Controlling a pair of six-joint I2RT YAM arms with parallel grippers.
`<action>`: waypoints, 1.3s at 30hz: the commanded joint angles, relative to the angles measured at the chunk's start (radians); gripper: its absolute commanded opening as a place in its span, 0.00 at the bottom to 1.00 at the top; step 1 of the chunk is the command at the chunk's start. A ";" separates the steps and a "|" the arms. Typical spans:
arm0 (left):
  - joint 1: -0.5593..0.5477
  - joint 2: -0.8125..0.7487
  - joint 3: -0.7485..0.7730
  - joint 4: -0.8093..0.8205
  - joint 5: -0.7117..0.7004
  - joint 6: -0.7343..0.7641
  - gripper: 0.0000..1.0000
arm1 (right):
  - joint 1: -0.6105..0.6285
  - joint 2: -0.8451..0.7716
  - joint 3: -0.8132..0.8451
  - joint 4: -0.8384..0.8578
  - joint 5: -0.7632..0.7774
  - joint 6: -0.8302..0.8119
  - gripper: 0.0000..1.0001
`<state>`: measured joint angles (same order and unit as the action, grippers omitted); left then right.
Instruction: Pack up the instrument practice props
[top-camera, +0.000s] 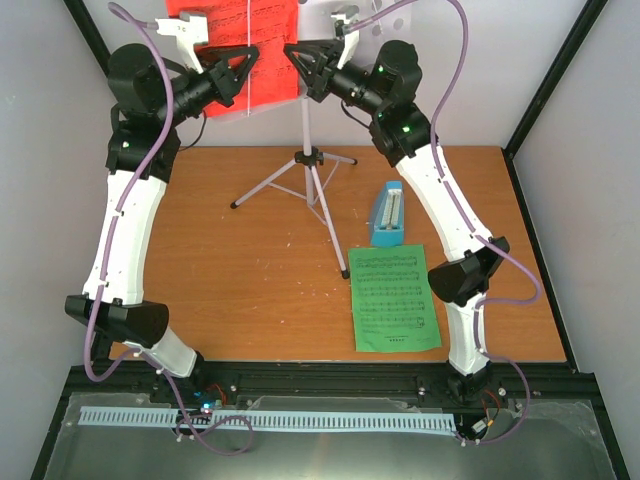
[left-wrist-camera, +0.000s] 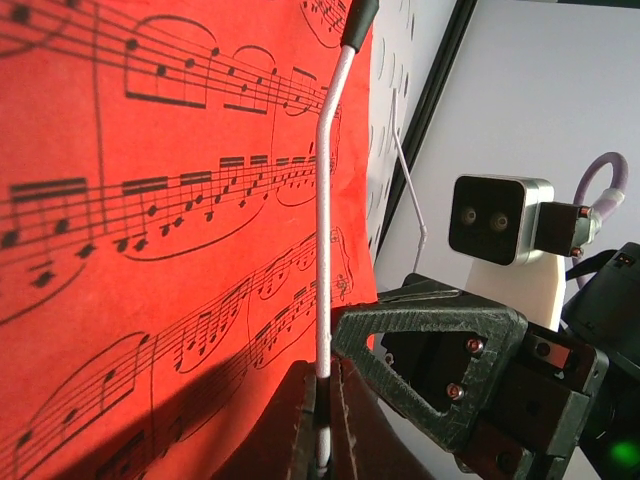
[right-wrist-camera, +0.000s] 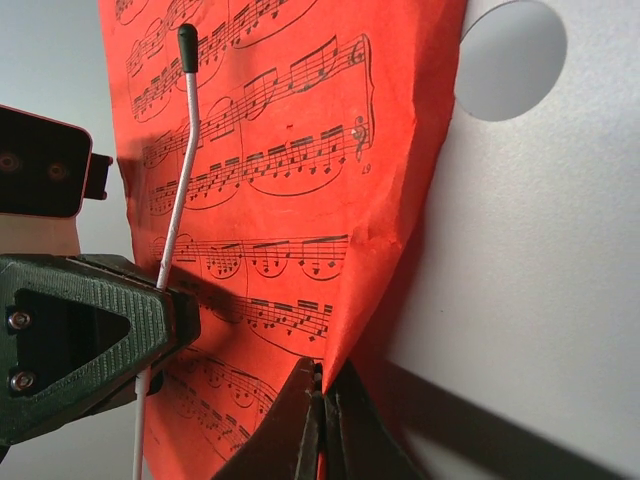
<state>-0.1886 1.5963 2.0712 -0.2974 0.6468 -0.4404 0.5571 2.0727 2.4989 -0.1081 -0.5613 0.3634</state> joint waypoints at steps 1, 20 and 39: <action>-0.006 0.000 0.004 0.020 0.010 0.029 0.00 | 0.010 -0.049 -0.014 0.005 0.023 -0.007 0.03; -0.006 -0.027 -0.010 0.024 -0.019 0.032 0.15 | -0.017 -0.555 -0.525 0.055 0.581 -0.186 0.03; -0.006 -0.347 -0.472 0.322 0.089 0.000 0.84 | -0.019 -1.182 -1.108 -0.331 0.432 -0.039 0.03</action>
<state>-0.1917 1.3407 1.6924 -0.1177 0.6693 -0.4141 0.5426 0.9874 1.4967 -0.3096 -0.0631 0.2340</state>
